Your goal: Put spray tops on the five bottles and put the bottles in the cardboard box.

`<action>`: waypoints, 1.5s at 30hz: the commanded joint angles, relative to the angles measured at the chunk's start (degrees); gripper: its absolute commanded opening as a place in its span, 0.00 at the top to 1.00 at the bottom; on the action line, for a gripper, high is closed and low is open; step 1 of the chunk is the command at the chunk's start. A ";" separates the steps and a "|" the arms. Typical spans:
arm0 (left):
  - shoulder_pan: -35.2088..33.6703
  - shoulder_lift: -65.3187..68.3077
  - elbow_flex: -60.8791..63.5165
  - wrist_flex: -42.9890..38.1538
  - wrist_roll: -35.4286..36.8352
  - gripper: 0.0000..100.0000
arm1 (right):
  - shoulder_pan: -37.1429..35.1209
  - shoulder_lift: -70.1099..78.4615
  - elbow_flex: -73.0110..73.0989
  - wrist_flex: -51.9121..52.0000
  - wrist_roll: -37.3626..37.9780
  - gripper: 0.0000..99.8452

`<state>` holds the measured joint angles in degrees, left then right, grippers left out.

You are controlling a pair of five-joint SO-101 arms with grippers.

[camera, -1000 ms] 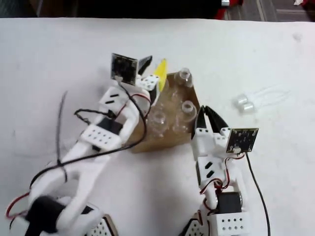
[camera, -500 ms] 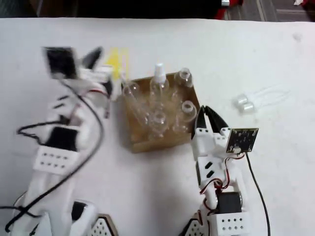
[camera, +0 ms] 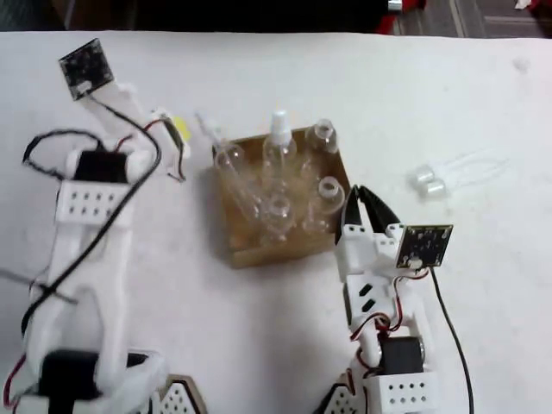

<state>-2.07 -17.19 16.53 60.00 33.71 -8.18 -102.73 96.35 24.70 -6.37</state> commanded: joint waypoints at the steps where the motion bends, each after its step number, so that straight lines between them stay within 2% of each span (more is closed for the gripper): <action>1: 1.98 7.43 -8.00 2.90 1.14 0.87 | 0.66 -0.40 0.44 -1.36 0.70 0.98; 7: 4.88 13.93 -9.85 2.29 1.05 0.87 | 0.57 -0.40 0.44 -1.36 0.70 0.98; 15: 5.76 17.19 -9.58 -4.48 3.87 0.87 | 0.31 -0.40 0.44 -0.57 0.70 0.98; 22: 5.76 22.99 -10.02 -10.55 7.47 0.76 | 0.31 -0.40 0.44 -0.57 0.70 0.98; 40: 5.85 35.91 -20.75 -10.55 8.70 0.90 | 0.22 -0.40 0.44 -0.40 0.70 0.98; 45: 7.43 35.91 -23.21 -6.24 8.70 0.90 | 0.22 -0.40 0.44 -0.48 0.70 0.98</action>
<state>3.38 19.65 -1.58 50.68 41.89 -8.26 -102.73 96.35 24.70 -6.37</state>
